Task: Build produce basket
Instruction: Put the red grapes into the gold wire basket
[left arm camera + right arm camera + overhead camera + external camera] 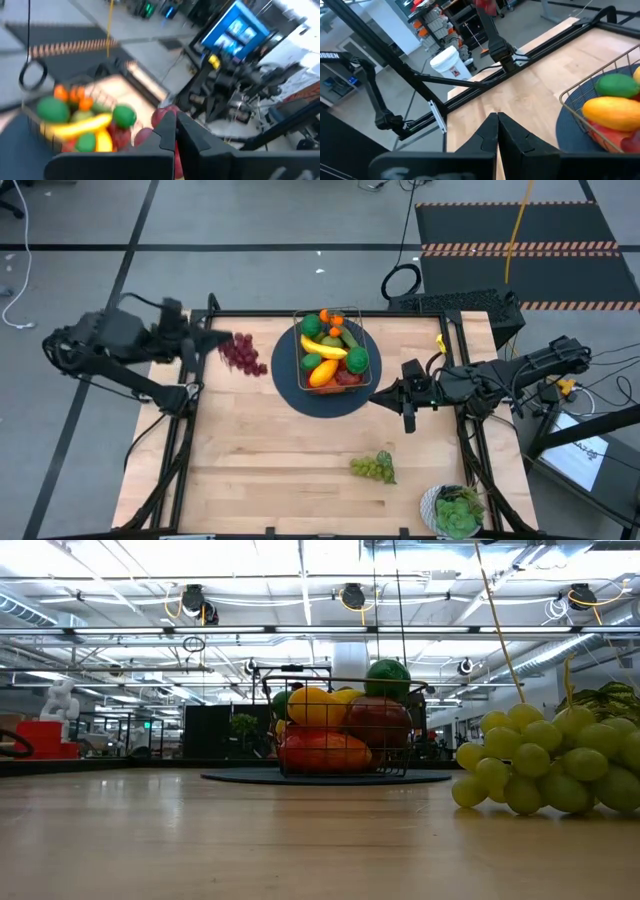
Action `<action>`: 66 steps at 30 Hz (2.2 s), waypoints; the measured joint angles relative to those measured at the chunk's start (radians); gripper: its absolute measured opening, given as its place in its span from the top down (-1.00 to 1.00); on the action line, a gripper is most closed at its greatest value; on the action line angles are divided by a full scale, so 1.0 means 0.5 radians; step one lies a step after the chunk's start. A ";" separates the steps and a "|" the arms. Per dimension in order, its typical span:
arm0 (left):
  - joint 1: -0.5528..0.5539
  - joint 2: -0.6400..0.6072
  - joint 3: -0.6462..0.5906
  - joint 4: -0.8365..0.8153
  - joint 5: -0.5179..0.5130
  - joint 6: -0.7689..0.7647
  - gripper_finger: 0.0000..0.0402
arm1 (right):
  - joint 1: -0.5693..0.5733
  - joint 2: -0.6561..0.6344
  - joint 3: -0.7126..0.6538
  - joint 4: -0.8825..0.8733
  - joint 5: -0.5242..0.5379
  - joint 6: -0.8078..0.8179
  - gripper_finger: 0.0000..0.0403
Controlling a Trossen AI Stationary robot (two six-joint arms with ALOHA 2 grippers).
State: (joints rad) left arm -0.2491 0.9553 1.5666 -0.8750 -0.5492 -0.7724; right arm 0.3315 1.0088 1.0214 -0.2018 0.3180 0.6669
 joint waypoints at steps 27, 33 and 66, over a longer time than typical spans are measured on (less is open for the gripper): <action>0.158 0.123 0.225 0.134 0.330 1.831 0.99 | -0.059 0.000 0.000 0.006 -0.009 -0.050 1.00; 0.158 0.192 0.225 0.133 0.331 2.218 0.99 | -0.058 0.000 0.000 0.006 -0.010 -0.049 1.00; 0.145 0.305 0.223 0.369 0.387 2.320 0.96 | -0.058 0.000 0.000 0.006 -0.011 -0.050 1.00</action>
State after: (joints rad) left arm -0.1768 1.1079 1.6783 -0.6906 -0.3555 0.3876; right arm 0.3023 1.0088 1.0214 -0.1989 0.3126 0.6418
